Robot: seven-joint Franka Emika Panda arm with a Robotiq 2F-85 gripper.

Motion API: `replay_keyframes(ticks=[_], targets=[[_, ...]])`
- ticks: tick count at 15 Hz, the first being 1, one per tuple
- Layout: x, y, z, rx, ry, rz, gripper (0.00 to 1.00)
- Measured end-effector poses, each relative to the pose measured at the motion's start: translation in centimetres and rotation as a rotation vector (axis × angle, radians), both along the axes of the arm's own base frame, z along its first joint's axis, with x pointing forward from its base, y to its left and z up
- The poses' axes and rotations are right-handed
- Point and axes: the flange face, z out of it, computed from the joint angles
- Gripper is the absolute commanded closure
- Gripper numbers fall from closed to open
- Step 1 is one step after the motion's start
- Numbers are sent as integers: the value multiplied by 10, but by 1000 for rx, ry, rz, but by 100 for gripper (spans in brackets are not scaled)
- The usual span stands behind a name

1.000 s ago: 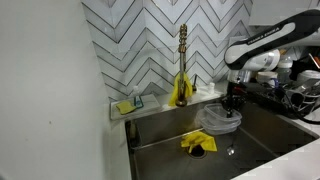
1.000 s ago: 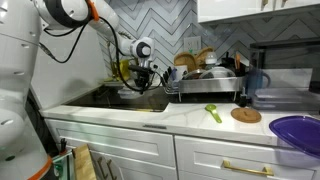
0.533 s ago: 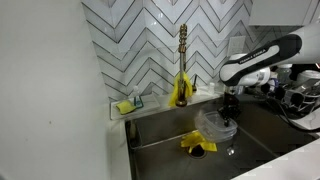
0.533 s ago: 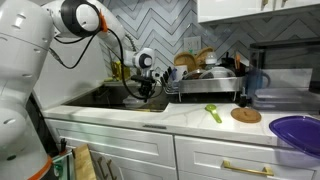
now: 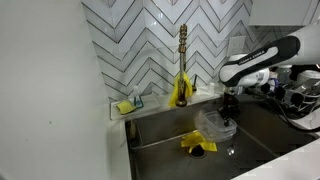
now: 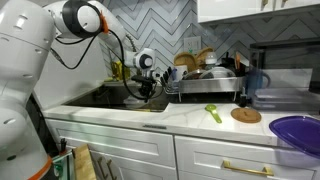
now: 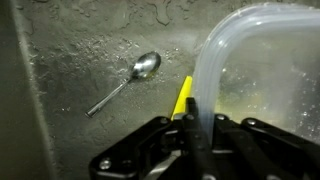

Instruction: Move both of the lunchboxes to the sink at once

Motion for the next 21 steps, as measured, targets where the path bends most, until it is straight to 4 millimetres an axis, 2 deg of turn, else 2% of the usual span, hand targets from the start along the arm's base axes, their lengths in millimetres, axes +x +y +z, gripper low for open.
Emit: replay_keyframes(ticks=[5, 8, 9, 10, 12, 18, 19, 21], targets=[[2, -5, -35, -63, -13, 53, 98], [4, -1, -55, -61, -25, 66, 98], [6, 2, -59, -57, -26, 67, 68], [8, 4, -61, -55, -26, 69, 68], [12, 10, -64, -51, -30, 72, 55], [19, 27, -37, -44, -67, 87, 8], [19, 29, -35, -46, -64, 89, 2], [20, 31, -32, -48, -63, 92, 0]])
